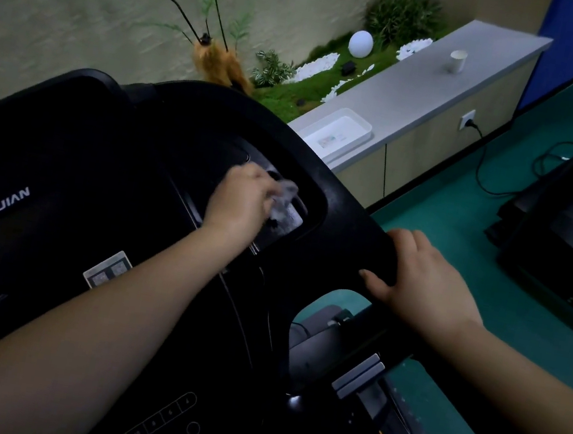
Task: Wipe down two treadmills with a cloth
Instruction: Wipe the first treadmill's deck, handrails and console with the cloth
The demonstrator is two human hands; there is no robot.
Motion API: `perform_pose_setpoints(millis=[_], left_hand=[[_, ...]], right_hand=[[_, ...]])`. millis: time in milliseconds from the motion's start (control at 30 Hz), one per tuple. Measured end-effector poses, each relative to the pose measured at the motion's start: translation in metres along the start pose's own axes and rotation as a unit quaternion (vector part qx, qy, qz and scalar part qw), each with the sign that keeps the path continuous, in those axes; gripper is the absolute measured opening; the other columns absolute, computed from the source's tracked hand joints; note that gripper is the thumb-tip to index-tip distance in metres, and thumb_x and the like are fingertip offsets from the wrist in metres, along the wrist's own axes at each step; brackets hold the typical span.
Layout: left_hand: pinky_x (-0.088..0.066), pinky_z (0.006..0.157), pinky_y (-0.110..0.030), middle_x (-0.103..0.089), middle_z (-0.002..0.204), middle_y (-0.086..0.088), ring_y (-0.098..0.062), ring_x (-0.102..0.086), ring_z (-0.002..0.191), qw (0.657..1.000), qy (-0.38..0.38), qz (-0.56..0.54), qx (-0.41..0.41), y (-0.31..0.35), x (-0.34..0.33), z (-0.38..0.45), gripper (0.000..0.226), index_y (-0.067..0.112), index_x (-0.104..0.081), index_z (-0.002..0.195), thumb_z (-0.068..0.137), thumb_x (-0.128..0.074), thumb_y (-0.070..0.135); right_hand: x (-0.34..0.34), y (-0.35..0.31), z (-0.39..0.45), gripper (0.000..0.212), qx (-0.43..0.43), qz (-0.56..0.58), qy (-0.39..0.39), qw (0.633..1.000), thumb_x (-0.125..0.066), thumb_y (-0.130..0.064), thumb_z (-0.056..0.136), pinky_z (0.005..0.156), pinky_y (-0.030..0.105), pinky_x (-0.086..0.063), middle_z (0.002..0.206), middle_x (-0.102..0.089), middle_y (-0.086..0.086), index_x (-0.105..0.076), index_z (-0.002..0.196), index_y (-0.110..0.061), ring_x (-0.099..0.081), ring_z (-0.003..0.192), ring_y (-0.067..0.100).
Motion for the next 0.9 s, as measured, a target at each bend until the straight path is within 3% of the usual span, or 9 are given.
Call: perform_pose_setpoints(millis=[100, 167, 300, 433, 533, 600, 700, 767, 900], left_hand=[[-0.048, 0.086, -0.036, -0.060, 0.104, -0.011, -0.031, -0.056, 0.096, 0.983, 0.178, -0.003, 0.049, -0.018, 0.040, 0.007, 0.024, 0.014, -0.072, 0.098, 0.078, -0.061, 0.009], [-0.041, 0.093, -0.033, -0.056, 0.117, -0.012, -0.031, -0.049, 0.108, 0.969, 0.225, 0.031, 0.096, -0.027, 0.057, 0.016, 0.027, 0.014, -0.067, 0.110, 0.084, -0.057, 0.014], [-0.033, 0.103, -0.042, -0.045, 0.133, -0.017, -0.038, -0.034, 0.128, 0.977, 0.107, 0.126, 0.138, -0.038, 0.032, 0.034, 0.032, 0.004, -0.054, 0.119, 0.090, -0.054, 0.017], [-0.037, 0.093, -0.037, -0.052, 0.115, -0.016, -0.037, -0.041, 0.117, 0.996, 0.058, 0.064, 0.034, -0.006, -0.005, 0.025, 0.018, 0.006, -0.060, 0.098, 0.082, -0.054, 0.007], [-0.041, 0.085, -0.030, -0.056, 0.112, -0.009, -0.031, -0.046, 0.109, 0.993, -0.046, 0.044, -0.094, 0.014, -0.029, -0.002, 0.018, 0.011, -0.064, 0.095, 0.078, -0.060, 0.011], [-0.035, 0.083, -0.024, -0.059, 0.108, -0.006, -0.028, -0.049, 0.104, 0.987, -0.112, 0.028, -0.116, 0.012, -0.021, -0.004, 0.021, 0.014, -0.068, 0.094, 0.075, -0.064, 0.010], [-0.048, 0.079, -0.035, -0.064, 0.094, -0.009, -0.034, -0.059, 0.090, 0.992, -0.057, 0.035, -0.110, -0.006, 0.018, 0.018, 0.026, 0.017, -0.072, 0.091, 0.069, -0.059, 0.014], [-0.050, 0.079, -0.042, -0.062, 0.099, -0.015, -0.039, -0.056, 0.093, 0.993, 0.023, 0.114, -0.031, -0.026, 0.059, 0.034, 0.026, 0.016, -0.070, 0.099, 0.077, -0.057, 0.012], [-0.040, 0.088, -0.046, -0.052, 0.115, -0.024, -0.043, -0.047, 0.109, 0.938, 0.052, 0.323, 0.113, -0.070, 0.119, 0.046, 0.035, 0.006, -0.058, 0.113, 0.083, -0.066, 0.023]], right_hand=[[0.000, 0.000, 0.000, 0.058, -0.001, 0.002, 0.002, 1.000, -0.057, -0.056, 0.083, 0.076, 0.035, -0.049, 0.113, -0.051, 0.002, -0.041, 0.126, -0.020, -0.055, 0.102, 0.023], [0.000, 0.000, 0.000, 0.058, -0.002, 0.003, 0.003, 1.000, -0.057, -0.056, 0.083, 0.076, 0.035, -0.049, 0.113, -0.051, 0.002, -0.041, 0.125, -0.021, -0.055, 0.102, 0.023], [0.000, 0.000, 0.000, 0.057, -0.006, 0.004, 0.001, 1.000, -0.057, -0.056, 0.083, 0.077, 0.036, -0.050, 0.113, -0.051, 0.002, -0.040, 0.125, -0.022, -0.055, 0.103, 0.023], [0.000, -0.001, 0.001, 0.058, -0.005, 0.002, 0.000, 1.000, -0.057, -0.056, 0.083, 0.079, 0.035, -0.048, 0.117, -0.051, 0.002, -0.039, 0.127, -0.022, -0.054, 0.105, 0.023], [0.000, -0.001, 0.001, 0.059, -0.006, 0.003, -0.002, 1.000, -0.057, -0.056, 0.083, 0.079, 0.035, -0.048, 0.118, -0.051, 0.001, -0.039, 0.128, -0.022, -0.054, 0.106, 0.022], [0.000, 0.000, 0.001, 0.059, -0.007, 0.004, -0.003, 1.000, -0.058, -0.056, 0.083, 0.079, 0.036, -0.049, 0.117, -0.051, 0.002, -0.039, 0.127, -0.022, -0.055, 0.106, 0.023], [-0.001, 0.000, 0.001, 0.058, -0.007, 0.003, -0.002, 1.000, -0.058, -0.056, 0.082, 0.078, 0.036, -0.049, 0.114, -0.051, 0.002, -0.040, 0.125, -0.021, -0.055, 0.105, 0.024], [-0.002, 0.000, 0.002, 0.057, -0.005, 0.000, -0.002, 1.000, -0.058, -0.056, 0.082, 0.077, 0.036, -0.048, 0.114, -0.051, 0.002, -0.041, 0.124, -0.021, -0.055, 0.105, 0.024], [-0.002, 0.000, 0.002, 0.057, -0.004, 0.001, 0.002, 1.000, -0.058, -0.057, 0.081, 0.078, 0.036, -0.049, 0.113, -0.052, 0.002, -0.042, 0.123, -0.021, -0.055, 0.105, 0.023]])
Point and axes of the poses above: each hand's wrist, its own z-axis towards the middle knuckle, its own x-axis out of the back of the hand, y = z × x, the point moved 3 cm from there along z, towards the middle knuckle
